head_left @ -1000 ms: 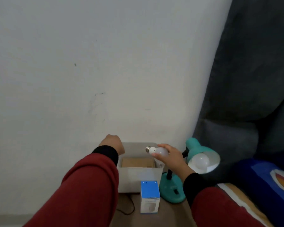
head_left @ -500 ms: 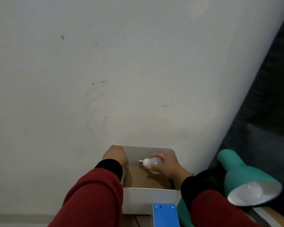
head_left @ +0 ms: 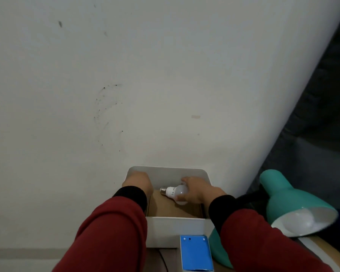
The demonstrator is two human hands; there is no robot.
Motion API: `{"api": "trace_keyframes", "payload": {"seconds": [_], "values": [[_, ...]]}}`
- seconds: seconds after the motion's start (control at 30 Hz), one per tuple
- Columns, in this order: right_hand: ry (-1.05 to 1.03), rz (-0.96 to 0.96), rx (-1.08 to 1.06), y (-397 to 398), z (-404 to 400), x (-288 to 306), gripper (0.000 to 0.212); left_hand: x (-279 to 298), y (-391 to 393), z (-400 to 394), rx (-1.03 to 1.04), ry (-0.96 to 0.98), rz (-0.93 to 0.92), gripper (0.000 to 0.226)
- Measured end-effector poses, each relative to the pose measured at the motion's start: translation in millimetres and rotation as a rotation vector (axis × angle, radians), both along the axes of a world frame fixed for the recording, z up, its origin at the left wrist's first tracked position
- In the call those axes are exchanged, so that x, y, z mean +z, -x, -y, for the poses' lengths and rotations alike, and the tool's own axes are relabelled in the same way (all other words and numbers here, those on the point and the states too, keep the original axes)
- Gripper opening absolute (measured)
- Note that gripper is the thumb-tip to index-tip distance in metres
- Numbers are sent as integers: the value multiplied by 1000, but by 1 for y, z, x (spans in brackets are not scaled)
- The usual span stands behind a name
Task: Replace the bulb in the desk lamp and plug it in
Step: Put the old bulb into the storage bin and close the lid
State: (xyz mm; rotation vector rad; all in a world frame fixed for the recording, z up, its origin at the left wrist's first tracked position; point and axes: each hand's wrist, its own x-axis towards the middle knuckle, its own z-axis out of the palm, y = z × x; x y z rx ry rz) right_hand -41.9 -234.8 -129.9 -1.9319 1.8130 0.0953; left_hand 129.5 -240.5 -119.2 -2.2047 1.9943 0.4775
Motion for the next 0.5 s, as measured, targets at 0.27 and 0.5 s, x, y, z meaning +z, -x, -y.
{"api": "trace_keyframes", "payload": {"seconds": [0.27, 0.5], "values": [[-5, -310, 32, -4, -34, 65, 56, 48, -1, -34, 22, 114, -24, 34], [83, -290, -8, 3, -101, 110, 53, 92, 0, -94, 19, 207, -10, 32]]}}
